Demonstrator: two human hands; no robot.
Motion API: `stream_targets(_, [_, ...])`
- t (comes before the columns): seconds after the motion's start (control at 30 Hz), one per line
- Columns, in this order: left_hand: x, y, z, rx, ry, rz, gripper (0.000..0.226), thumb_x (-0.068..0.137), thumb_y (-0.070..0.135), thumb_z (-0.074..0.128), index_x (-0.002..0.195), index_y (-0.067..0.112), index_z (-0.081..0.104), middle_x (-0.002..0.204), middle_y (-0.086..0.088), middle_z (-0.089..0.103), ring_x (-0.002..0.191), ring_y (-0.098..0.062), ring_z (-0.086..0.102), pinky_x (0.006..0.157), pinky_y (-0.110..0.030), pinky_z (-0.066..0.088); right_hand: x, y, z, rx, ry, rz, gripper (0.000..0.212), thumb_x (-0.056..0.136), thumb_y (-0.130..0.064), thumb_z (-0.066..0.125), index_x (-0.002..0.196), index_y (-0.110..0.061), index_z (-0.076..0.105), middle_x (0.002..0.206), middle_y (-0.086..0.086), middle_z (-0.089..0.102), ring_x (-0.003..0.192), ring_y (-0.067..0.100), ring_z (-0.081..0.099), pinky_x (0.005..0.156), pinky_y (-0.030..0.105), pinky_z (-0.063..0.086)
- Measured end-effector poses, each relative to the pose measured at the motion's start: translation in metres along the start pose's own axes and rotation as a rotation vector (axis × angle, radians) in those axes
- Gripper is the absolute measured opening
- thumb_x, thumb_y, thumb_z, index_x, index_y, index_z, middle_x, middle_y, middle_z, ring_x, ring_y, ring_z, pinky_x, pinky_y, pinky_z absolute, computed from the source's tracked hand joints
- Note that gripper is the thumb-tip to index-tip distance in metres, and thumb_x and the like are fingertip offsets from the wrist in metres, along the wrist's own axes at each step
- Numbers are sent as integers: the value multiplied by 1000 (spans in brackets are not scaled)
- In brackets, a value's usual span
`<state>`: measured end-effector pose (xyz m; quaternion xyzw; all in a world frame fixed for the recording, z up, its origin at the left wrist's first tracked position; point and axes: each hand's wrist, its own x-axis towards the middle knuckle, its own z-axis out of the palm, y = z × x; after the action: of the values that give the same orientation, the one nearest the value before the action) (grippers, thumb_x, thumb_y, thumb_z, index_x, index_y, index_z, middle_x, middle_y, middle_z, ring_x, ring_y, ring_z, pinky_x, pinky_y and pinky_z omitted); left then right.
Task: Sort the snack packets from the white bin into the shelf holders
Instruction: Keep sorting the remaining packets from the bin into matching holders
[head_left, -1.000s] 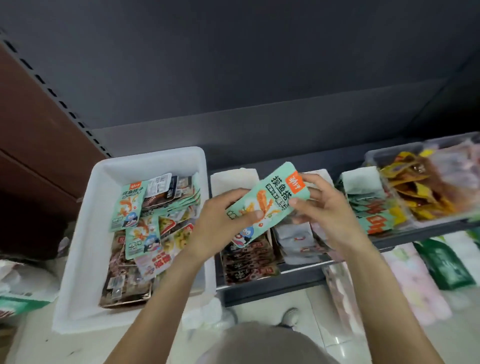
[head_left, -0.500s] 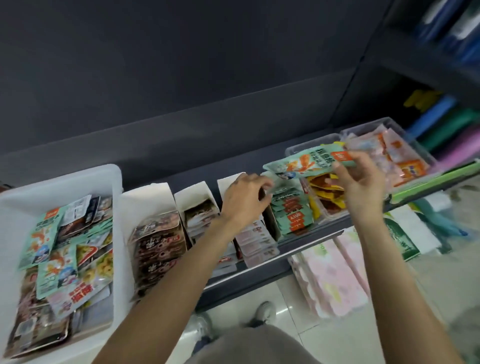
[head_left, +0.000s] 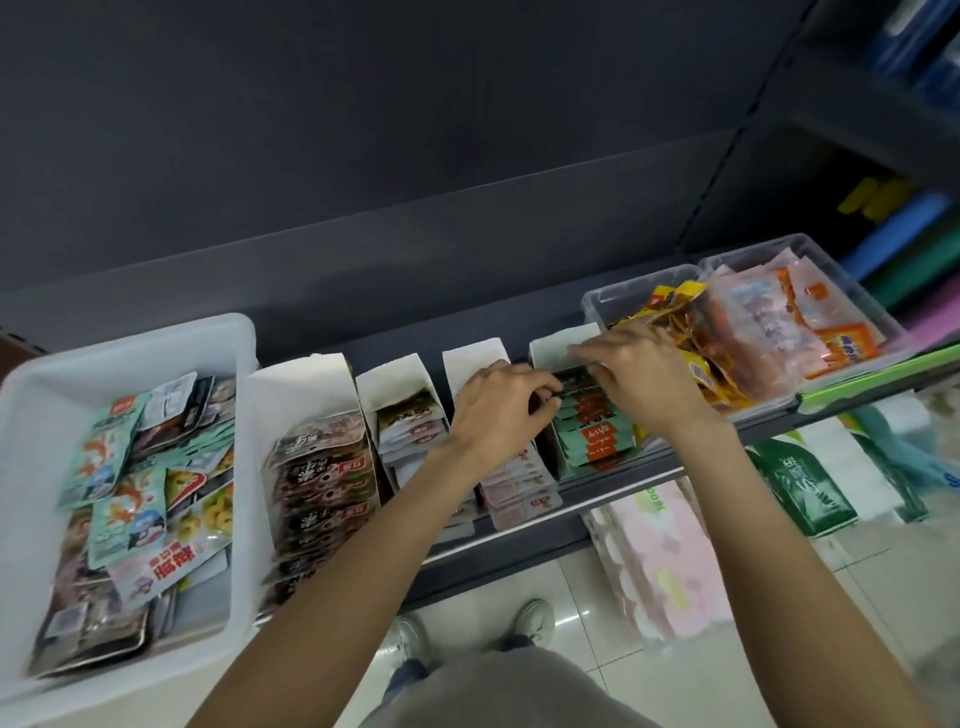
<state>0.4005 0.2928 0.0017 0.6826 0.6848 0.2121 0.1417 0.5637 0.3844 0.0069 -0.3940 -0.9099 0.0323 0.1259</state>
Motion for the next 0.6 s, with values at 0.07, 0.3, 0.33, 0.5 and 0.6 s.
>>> stream_targets(0.07, [-11,-4,-17,-27,69,-10,21,90,32,56,108,30,68,98,14,69,96,-10,59,77,-26,47,-5,-13,-12,115,40,0,43,85,-3,60,126,-17,61,114,8,67,105,33,58,89,45,47])
stream_targets(0.3, [-108,-80,-92,-79,308,-40,20,89,26,59,107,28,67,98,12,69,90,-5,60,78,-20,49,2,-147,-22,482,74,-180,27,91,-12,53,113,-20,66,104,-3,69,91,16,65,76,31,53])
stream_targets(0.33, [-128,-99,-99,-84,349,-85,20,89,24,60,108,26,67,99,11,69,88,-4,61,77,-16,47,7,-172,-17,514,20,-224,28,92,-14,51,115,-22,65,106,-4,69,94,15,64,78,34,54])
stream_targets(0.5, [-228,-195,-122,36,449,-490,21,82,19,68,103,19,71,101,0,71,87,-21,66,71,-28,52,31,-297,19,547,-274,-455,31,97,-16,48,124,-27,60,116,-7,66,95,9,63,75,26,51])
stream_targets(0.6, [-267,-245,-125,94,348,-751,35,77,15,75,111,16,67,110,-10,66,98,-34,61,76,-40,50,48,-359,64,522,-458,-479,30,97,-15,48,124,-20,60,114,-3,67,75,7,57,68,23,48])
